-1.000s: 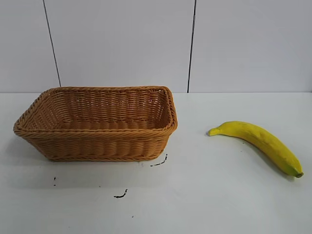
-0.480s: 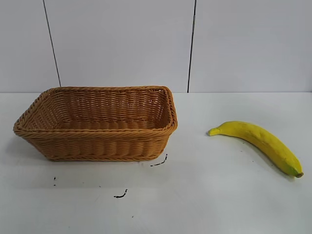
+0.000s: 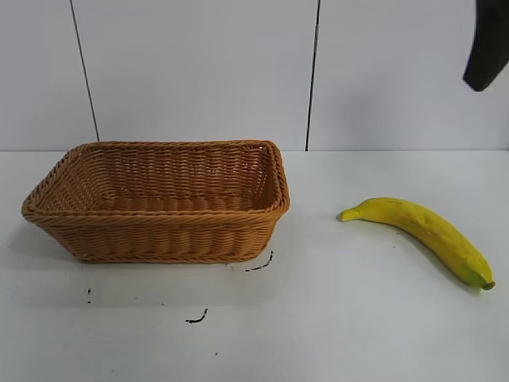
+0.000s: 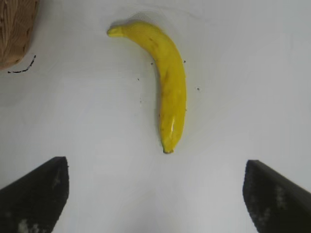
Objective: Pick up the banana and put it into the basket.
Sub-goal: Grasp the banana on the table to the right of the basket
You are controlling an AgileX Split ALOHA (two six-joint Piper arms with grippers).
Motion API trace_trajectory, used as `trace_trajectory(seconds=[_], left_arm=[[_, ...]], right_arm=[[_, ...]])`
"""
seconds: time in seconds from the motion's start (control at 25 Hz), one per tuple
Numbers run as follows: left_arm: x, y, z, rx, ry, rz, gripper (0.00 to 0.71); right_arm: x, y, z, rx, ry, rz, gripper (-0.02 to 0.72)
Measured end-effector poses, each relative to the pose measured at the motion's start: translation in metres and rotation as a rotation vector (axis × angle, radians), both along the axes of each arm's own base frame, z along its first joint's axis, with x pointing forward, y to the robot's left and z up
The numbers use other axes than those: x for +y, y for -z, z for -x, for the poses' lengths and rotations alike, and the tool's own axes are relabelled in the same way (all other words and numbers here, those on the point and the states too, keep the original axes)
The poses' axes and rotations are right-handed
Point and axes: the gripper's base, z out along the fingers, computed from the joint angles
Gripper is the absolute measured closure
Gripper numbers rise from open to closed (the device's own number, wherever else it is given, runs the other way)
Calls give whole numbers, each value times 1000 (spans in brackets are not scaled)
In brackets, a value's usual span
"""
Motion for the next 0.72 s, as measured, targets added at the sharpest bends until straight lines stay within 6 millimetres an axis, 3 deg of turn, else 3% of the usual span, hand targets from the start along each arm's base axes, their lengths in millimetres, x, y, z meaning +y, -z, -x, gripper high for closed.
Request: trace_trajectory(seconds=[0.48,0.72], left_arm=[[0,0,0,0,0,0,20],[0,0,0,0,0,0,20]], right_arm=[[-3,80,-34,97,37,75,23],[-3,120,-39,189,35,85,23]])
